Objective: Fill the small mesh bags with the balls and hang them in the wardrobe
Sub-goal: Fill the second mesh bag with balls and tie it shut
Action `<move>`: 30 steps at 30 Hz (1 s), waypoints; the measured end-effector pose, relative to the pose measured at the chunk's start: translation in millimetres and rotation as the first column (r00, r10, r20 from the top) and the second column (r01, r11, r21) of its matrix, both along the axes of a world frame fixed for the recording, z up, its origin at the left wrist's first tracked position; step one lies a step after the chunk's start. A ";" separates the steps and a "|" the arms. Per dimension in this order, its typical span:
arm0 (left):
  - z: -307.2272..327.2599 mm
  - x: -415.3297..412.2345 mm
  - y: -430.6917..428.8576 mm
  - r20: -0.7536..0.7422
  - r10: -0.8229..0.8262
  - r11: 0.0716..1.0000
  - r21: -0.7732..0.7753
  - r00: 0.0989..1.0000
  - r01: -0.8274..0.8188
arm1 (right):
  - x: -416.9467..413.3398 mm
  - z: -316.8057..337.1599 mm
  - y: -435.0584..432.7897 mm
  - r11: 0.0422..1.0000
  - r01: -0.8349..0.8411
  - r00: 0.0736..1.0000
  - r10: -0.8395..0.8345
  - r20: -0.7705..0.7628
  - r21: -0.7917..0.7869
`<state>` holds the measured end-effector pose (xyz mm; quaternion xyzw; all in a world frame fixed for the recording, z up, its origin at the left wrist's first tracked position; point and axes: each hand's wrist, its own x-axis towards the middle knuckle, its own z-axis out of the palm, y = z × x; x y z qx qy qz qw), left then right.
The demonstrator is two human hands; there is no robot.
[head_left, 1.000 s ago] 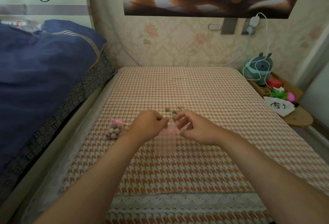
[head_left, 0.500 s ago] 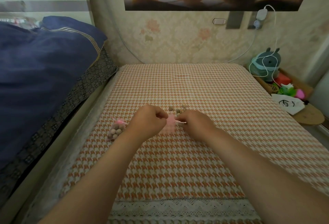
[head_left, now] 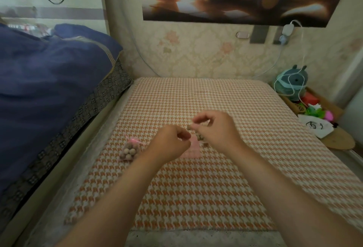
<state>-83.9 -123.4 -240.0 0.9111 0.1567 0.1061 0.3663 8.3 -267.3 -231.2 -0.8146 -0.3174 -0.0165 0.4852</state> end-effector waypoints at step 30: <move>-6.8 9.5 -6.8 0.051 0.007 0.999 -0.036 0.999 -0.005 | 34.3 -49.7 -17.6 0.776 0.024 0.992 0.059 0.110 -0.631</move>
